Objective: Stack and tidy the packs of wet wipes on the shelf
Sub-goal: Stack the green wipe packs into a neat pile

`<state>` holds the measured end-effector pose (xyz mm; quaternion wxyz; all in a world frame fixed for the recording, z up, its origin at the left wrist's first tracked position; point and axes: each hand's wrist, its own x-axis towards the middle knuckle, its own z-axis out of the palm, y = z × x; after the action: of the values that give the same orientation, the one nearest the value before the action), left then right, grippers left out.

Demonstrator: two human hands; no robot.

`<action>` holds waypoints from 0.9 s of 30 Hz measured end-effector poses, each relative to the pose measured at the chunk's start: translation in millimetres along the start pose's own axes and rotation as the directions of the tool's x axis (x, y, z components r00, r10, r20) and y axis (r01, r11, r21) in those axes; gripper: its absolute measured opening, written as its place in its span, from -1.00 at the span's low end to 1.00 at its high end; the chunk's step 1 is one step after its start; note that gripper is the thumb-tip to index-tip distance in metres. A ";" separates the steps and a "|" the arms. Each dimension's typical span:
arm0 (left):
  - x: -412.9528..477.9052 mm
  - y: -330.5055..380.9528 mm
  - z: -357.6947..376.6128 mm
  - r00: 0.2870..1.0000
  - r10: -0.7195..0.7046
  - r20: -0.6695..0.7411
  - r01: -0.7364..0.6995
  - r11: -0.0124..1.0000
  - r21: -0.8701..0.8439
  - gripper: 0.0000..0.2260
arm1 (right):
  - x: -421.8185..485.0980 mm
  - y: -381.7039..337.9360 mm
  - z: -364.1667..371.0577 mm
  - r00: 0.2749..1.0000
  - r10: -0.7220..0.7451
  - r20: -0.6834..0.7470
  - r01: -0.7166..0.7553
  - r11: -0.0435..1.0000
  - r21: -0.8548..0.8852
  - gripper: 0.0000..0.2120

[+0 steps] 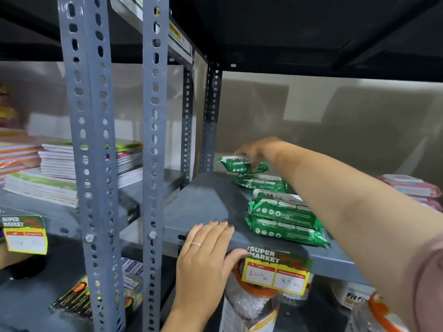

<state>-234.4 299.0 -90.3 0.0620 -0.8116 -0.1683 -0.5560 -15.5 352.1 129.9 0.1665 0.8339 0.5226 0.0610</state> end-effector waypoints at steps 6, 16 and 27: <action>0.9 0.0 1.2 1.000 0.014 -0.026 -0.014 1.000 0.007 -0.55 | -17.6 30.2 8.7 0.969 0.205 0.138 -0.185 0.972 -0.146 -0.26; -0.4 -0.3 1.9 1.000 -0.014 0.025 0.014 1.000 0.009 -0.60 | -27.0 34.3 16.6 0.962 0.214 0.170 -0.229 0.971 0.074 -0.14; 0.2 4.6 -5.4 0.997 -0.051 0.064 0.054 0.998 -0.044 -0.57 | -192.7 -5.1 23.2 0.995 0.009 -0.096 0.022 0.950 0.310 -0.29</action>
<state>-237.5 293.1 -87.8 0.0236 -0.8252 -0.1788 -0.5353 -99.5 177.3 120.4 0.0080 0.8441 0.5358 0.0174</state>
